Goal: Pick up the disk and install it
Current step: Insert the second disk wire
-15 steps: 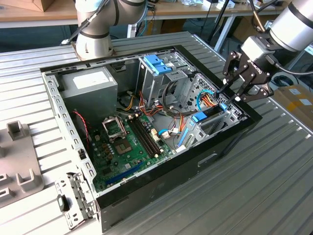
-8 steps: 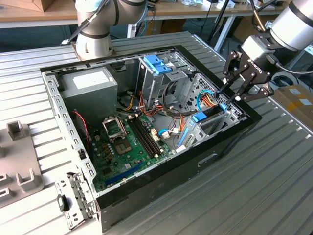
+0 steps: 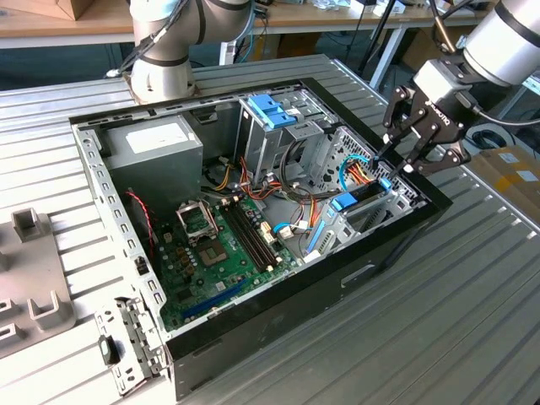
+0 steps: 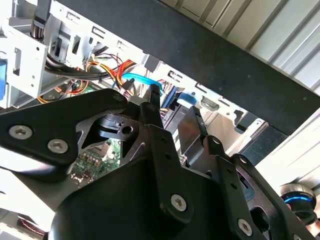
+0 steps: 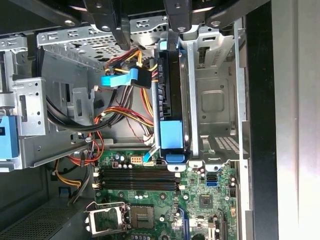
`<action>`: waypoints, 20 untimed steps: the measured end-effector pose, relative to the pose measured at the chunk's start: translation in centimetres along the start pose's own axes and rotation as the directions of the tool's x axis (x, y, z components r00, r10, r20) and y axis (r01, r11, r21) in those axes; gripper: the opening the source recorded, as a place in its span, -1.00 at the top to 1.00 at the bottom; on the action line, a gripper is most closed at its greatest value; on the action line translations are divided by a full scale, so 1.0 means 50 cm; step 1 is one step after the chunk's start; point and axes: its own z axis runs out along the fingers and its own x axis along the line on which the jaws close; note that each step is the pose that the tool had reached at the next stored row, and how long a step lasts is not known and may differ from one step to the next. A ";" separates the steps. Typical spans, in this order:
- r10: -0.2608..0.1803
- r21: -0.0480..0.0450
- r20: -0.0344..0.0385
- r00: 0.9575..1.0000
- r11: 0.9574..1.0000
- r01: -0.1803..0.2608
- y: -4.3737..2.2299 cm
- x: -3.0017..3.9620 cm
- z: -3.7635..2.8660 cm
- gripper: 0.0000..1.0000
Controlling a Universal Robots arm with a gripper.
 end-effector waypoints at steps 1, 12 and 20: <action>0.000 0.000 0.000 1.000 1.000 0.000 0.000 -0.002 0.000 0.16; 0.000 0.000 0.000 1.000 1.000 0.000 0.004 -0.018 -0.007 0.16; 0.000 0.000 0.000 1.000 1.000 0.000 0.012 -0.020 -0.012 0.16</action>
